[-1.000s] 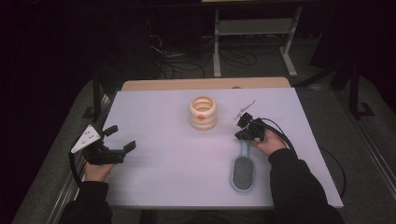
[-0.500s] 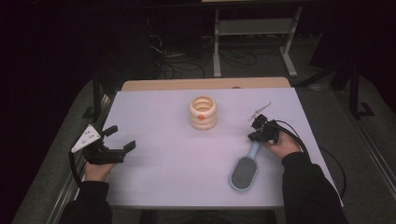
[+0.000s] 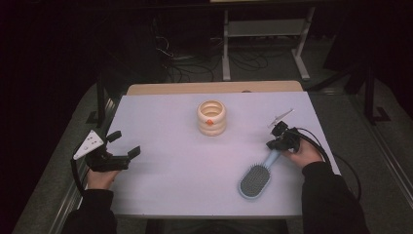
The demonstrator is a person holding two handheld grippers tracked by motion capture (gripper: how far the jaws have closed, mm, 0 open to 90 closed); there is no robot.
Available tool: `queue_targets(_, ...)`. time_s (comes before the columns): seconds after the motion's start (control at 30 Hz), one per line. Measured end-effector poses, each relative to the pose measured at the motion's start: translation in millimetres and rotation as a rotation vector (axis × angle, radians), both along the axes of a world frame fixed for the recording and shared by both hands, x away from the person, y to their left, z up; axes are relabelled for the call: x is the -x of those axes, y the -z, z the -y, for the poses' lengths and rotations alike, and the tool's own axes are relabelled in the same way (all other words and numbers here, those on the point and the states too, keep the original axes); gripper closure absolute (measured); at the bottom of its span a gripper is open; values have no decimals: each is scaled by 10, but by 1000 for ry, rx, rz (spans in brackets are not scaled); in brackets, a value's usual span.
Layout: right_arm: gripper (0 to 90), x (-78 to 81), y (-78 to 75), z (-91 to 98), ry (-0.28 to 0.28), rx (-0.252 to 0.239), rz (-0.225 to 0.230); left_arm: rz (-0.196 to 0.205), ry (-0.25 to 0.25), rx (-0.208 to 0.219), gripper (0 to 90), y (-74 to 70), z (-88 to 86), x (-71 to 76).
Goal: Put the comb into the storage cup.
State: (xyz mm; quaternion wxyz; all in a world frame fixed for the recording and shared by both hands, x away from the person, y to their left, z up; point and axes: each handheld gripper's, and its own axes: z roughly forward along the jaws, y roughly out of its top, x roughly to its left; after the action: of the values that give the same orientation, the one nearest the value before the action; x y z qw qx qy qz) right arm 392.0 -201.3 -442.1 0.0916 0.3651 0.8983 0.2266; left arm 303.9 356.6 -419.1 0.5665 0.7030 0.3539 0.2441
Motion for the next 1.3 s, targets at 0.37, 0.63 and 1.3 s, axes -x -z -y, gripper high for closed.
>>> queue_targets(0.37, 888, 82, 28, 147, 21, -13, -9, -1, -4, -5, 0, 3, 0, -5)
queue_targets(0.63, 888, 132, 31, 210, 27, -22, -9, 0, -3, -7, 0, 2, 0, -2)
queue_targets(1.3, 876, 417, 39, 393, 22, -33, 12, 1, 2, 3, 0, -7, -2, 7)
